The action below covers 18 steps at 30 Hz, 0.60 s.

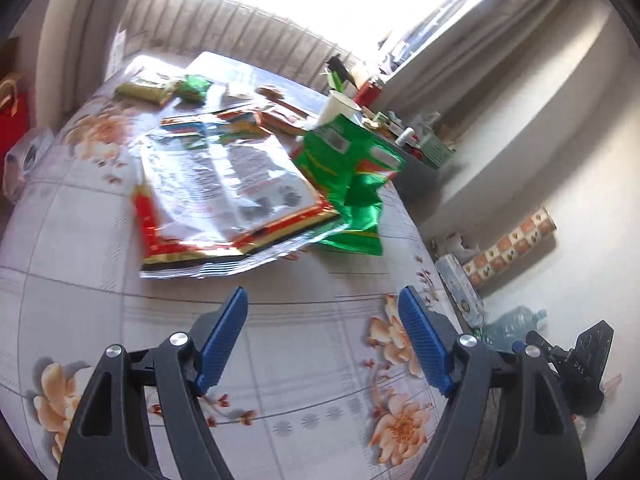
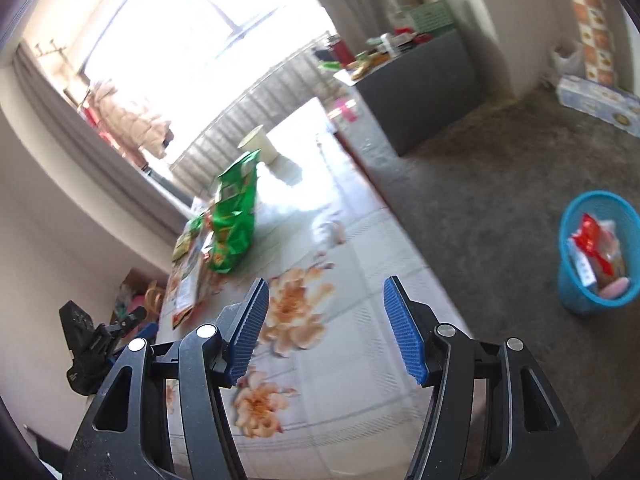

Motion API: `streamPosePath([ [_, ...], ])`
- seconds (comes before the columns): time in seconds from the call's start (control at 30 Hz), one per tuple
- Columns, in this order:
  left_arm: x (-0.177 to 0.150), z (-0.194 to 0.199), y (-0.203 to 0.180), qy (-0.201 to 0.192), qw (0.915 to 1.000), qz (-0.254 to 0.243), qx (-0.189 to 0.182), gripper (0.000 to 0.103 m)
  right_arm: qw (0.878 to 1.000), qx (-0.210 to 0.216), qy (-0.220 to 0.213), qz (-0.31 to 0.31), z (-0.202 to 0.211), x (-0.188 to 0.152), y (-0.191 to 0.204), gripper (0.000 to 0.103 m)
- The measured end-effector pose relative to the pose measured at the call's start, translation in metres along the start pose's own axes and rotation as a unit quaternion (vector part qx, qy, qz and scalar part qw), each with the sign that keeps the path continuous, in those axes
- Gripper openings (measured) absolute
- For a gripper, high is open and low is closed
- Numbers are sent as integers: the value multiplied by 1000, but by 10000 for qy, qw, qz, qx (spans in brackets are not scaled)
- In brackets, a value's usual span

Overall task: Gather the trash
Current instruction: 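Move both tools back toward the table, then grasp the large printed snack bag with the right tool while the left tool grasps the green chip bag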

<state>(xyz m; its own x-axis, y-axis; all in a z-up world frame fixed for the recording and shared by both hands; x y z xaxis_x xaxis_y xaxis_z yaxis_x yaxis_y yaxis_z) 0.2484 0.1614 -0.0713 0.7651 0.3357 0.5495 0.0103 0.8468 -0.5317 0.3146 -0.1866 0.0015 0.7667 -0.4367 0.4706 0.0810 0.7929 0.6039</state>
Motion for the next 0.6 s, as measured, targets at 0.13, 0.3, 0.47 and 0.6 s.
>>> streamPosePath([
  [0.13, 10, 18, 37, -185, 9993, 314, 92, 75, 9948, 584, 483, 680, -51, 15, 91, 58],
  [0.3, 13, 19, 67, -156, 9983, 380, 415, 75, 9828, 850, 1140, 1179, -126, 27, 171, 58],
  [0.47, 7, 22, 90, -158, 9972, 546, 496, 75, 9644, 592, 1994, 1635, -204, 30, 217, 58],
  [0.6, 9, 25, 101, -217, 9963, 647, 525, 75, 9506, -28, 2471, 1877, -256, 24, 219, 58],
])
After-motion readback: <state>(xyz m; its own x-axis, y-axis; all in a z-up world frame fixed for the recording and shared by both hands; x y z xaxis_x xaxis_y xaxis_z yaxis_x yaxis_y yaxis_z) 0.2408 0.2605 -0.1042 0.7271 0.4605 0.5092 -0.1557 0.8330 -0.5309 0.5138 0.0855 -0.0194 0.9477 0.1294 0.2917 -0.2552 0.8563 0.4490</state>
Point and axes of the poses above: each gripper's, at about its wrist camera, not at the fingertips, and z roughly against the way its jaws point, y to its left, x to its top, the point moved 10 cm from there along -z, roughly the way its jaws point, and after that the axes turned 2 degrees about y, right-handed, at the moved point
